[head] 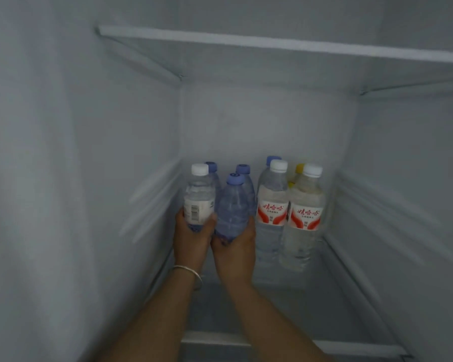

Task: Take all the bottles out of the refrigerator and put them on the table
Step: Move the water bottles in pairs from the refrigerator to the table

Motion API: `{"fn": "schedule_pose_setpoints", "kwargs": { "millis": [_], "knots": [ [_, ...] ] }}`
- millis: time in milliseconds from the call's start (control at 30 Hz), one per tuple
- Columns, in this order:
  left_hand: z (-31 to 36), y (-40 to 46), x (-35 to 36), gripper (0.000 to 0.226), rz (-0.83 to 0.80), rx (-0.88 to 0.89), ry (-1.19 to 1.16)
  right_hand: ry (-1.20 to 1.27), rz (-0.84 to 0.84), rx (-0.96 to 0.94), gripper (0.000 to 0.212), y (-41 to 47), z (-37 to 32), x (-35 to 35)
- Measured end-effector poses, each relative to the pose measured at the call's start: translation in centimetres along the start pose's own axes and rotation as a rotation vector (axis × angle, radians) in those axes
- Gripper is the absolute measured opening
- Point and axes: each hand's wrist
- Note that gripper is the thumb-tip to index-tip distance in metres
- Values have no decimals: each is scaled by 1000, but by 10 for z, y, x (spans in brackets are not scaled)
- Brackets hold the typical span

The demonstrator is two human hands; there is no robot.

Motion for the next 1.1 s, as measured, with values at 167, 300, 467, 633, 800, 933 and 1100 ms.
{"fn": "schedule_pose_setpoints", "kwargs": {
  "millis": [167, 300, 467, 633, 800, 933, 1100],
  "knots": [
    [-6, 8, -6, 83, -10, -15, 28, 77, 31, -4, 74, 7, 7, 3],
    [-7, 1, -8, 79, 5, -21, 36, 127, -1, -10, 77, 0, 4, -5],
    [20, -32, -6, 30, 92, -8, -26, 114, -23, -140, 65, -18, -22, -32],
    [69, -78, -11, 28, 7, 76, -22, 83, 56, -222, 61, -60, -59, -69],
    [111, -156, -23, 32, -211, 112, 23, 100, 106, -173, 47, -145, -86, -110],
    [117, -239, -33, 51, -410, 98, 8, 100, 262, -125, 60, -240, -92, -138],
    [125, -358, -23, 64, -619, 11, -88, 6, 411, -11, 55, -366, -104, -195]
  ]
}}
Point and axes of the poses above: each hand's wrist, its own y-axis towards the middle knuckle, its own x-axis out of the palm, z = x × y, and after that the axes turned 11 degrees about -z, right-handed
